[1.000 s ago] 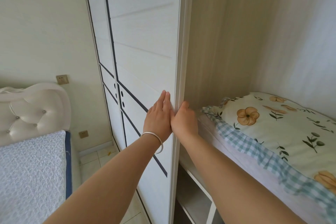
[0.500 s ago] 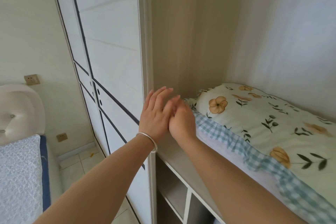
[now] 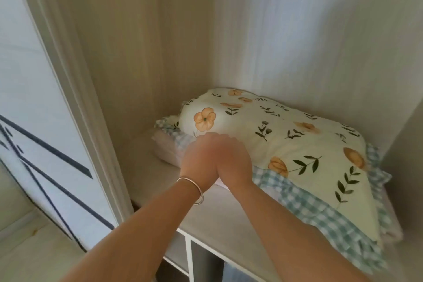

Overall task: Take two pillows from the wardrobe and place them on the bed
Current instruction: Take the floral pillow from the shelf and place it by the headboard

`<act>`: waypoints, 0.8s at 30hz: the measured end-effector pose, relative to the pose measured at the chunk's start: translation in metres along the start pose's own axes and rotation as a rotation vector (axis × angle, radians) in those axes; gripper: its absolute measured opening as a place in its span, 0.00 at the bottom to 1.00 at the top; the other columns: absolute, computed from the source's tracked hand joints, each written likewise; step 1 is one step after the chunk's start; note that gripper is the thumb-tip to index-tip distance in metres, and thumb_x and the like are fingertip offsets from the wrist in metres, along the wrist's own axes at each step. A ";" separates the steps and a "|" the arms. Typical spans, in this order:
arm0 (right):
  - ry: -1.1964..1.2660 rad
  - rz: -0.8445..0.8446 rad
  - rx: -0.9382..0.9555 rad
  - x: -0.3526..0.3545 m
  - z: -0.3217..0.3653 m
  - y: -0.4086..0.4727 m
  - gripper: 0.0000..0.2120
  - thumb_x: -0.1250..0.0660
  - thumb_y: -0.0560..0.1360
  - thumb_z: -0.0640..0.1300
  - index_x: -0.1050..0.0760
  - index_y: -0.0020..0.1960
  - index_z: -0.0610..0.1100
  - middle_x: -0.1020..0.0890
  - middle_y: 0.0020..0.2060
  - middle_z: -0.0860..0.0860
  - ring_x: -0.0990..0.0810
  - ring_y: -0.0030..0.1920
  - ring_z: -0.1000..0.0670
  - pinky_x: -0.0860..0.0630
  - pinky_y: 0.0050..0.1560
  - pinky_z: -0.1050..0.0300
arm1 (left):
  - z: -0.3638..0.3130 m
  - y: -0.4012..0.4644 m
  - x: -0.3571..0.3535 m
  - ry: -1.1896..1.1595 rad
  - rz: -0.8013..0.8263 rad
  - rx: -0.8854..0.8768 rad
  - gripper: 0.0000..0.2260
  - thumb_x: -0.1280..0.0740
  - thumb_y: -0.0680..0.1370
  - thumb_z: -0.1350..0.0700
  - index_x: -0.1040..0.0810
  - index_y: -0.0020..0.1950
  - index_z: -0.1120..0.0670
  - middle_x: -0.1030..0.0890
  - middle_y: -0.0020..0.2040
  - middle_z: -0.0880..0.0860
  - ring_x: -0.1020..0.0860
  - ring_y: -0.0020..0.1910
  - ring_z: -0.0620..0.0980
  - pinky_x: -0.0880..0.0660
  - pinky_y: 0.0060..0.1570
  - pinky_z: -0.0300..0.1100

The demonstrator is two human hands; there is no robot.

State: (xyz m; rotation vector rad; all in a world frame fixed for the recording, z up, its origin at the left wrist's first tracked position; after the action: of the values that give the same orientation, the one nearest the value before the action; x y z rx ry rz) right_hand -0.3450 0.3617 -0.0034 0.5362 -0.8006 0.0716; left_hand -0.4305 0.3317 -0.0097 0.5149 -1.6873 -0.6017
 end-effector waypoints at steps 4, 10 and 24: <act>-0.115 -0.055 0.046 0.004 -0.025 0.004 0.12 0.40 0.76 0.42 0.25 0.57 0.41 0.21 0.51 0.45 0.26 0.53 0.44 0.29 0.50 0.53 | -0.007 0.006 -0.030 -0.058 0.086 0.056 0.21 0.35 0.71 0.58 0.28 0.65 0.53 0.23 0.59 0.52 0.23 0.54 0.54 0.26 0.50 0.47; -0.309 -0.159 0.187 0.025 -0.044 0.050 0.12 0.35 0.69 0.40 0.23 0.52 0.40 0.20 0.46 0.44 0.24 0.49 0.41 0.27 0.46 0.49 | 0.000 0.028 -0.059 -0.197 0.129 0.403 0.22 0.40 0.78 0.48 0.35 0.71 0.53 0.32 0.68 0.54 0.29 0.64 0.54 0.27 0.57 0.51; -0.400 -0.032 -0.122 0.052 -0.109 0.176 0.19 0.40 0.75 0.48 0.30 0.64 0.42 0.26 0.61 0.42 0.33 0.63 0.41 0.33 0.61 0.48 | 0.003 0.101 -0.095 -0.686 -0.021 1.322 0.42 0.33 0.68 0.35 0.48 0.76 0.48 0.46 0.74 0.56 0.40 0.70 0.63 0.39 0.68 0.54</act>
State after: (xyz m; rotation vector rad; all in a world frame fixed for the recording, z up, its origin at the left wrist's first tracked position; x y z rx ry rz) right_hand -0.2812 0.5594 0.0464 0.4521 -1.1781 -0.1172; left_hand -0.4172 0.4692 -0.0167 1.3427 -2.6217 0.5145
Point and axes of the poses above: each hand's wrist, its own y-axis towards the middle knuckle, its own x-axis out of the back of the hand, z = x × y, the point moved 2 cm from there along y, towards the middle knuckle
